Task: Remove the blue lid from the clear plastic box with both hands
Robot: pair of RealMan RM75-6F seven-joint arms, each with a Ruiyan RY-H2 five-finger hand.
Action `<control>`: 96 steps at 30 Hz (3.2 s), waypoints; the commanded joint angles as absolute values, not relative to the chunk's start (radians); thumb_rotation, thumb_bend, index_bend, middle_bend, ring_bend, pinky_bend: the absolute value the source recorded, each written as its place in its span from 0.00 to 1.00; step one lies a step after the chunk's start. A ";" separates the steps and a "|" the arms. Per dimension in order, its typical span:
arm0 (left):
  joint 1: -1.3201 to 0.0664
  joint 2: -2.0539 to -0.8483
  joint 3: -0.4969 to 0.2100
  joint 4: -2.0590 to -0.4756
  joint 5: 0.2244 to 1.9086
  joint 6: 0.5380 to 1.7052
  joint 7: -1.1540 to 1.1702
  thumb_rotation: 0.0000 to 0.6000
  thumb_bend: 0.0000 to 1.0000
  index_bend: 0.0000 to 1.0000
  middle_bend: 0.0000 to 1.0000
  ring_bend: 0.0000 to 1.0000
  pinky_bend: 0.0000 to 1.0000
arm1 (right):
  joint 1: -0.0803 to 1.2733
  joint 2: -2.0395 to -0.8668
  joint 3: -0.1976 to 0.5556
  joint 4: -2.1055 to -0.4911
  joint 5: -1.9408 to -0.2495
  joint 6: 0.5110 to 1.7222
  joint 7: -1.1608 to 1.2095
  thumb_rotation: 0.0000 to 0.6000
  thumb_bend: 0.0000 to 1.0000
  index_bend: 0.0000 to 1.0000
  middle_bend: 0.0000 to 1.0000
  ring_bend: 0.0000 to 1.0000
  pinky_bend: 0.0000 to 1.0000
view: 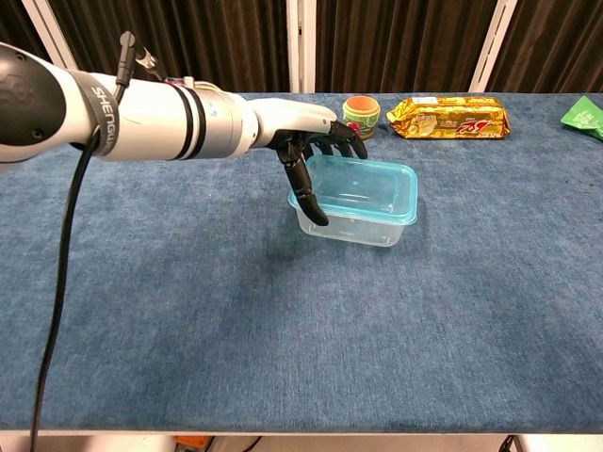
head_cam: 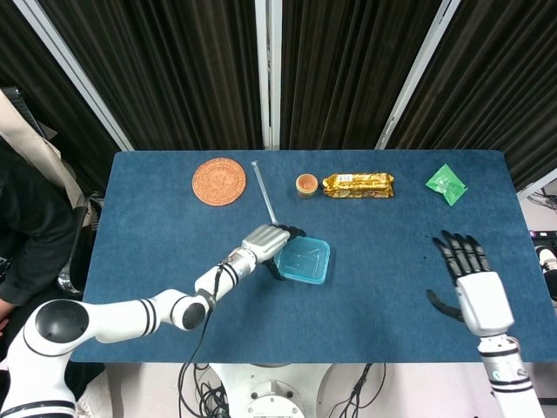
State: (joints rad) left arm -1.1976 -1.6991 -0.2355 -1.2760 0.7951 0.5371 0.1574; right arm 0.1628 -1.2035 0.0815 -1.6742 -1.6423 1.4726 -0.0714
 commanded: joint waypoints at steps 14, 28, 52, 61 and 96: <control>-1.178 -1.707 -0.223 -1.305 0.788 0.591 0.137 1.00 0.00 0.29 0.22 0.19 0.23 | 0.443 -1.488 0.112 -1.520 -1.667 1.152 -0.225 1.00 0.16 0.00 0.00 0.00 0.00; -1.171 -1.716 -0.213 -1.296 0.807 0.609 0.136 1.00 0.00 0.28 0.22 0.19 0.23 | 0.495 -1.676 0.086 -1.284 -1.715 1.234 -0.139 1.00 0.13 0.00 0.00 0.00 0.00; -1.163 -1.708 -0.204 -1.310 0.811 0.618 0.155 1.00 0.00 0.28 0.22 0.19 0.23 | 0.537 -1.731 0.073 -1.191 -1.698 1.268 -0.111 1.00 0.13 0.00 0.00 0.00 0.00; -1.162 -1.708 -0.202 -1.305 0.820 0.608 0.150 1.00 0.00 0.28 0.22 0.19 0.23 | 0.548 -1.742 0.077 -1.164 -1.704 1.306 -0.092 1.00 0.23 0.00 0.00 0.00 0.00; -1.153 -1.710 -0.201 -1.291 0.861 0.607 0.137 1.00 0.00 0.28 0.22 0.19 0.23 | 0.574 -1.775 0.073 -1.098 -1.709 1.376 -0.043 1.00 0.43 0.07 0.10 0.00 0.00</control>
State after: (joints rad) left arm -1.1530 -1.7102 -0.2011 -1.2913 0.8607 0.6067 0.1372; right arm 0.5738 -1.7744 0.0732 -1.0981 -1.7093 1.3752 -0.0430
